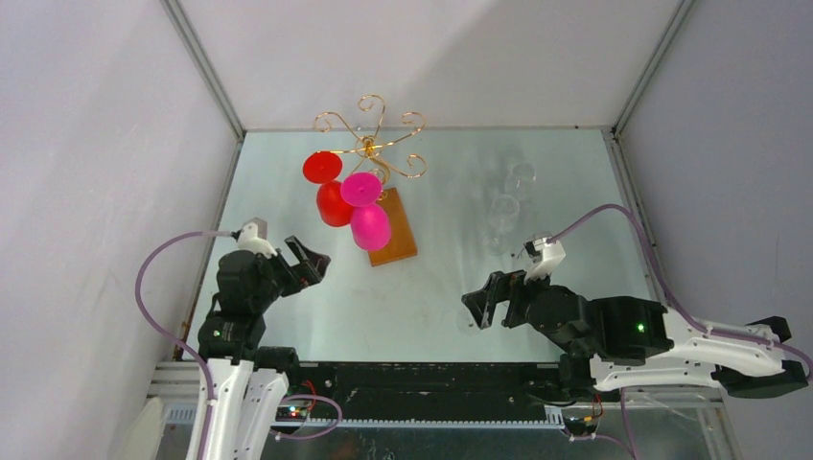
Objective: Place the wine glass upside down on the wine glass rack
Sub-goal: Pick up the wine glass at the center of the board.
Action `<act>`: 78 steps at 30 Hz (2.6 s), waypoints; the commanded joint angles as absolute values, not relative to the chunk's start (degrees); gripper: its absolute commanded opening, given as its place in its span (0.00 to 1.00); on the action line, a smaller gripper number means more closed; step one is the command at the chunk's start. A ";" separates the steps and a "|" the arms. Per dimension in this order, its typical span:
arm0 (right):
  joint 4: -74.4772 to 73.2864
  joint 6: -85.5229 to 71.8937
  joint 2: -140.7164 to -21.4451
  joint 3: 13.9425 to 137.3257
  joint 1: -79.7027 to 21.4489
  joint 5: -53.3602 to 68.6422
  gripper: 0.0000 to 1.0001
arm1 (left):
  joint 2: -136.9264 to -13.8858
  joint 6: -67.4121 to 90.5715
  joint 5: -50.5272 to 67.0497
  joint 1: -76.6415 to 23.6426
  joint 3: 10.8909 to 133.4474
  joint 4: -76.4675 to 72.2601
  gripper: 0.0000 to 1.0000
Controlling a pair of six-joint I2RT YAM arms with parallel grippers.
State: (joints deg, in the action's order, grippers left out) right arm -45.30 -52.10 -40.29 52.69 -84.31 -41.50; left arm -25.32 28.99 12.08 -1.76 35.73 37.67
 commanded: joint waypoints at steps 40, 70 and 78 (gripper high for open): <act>-63.73 -57.97 -46.84 64.73 -63.95 -20.15 0.87 | -26.18 26.86 9.05 -4.66 35.33 38.36 1.00; -65.45 -48.37 -59.29 67.85 -55.04 -13.21 0.41 | -26.14 27.05 9.17 -4.73 35.38 38.72 1.00; -66.70 -47.97 -60.06 67.83 -54.71 -12.37 0.36 | -26.11 26.99 9.12 -4.66 35.33 38.77 1.00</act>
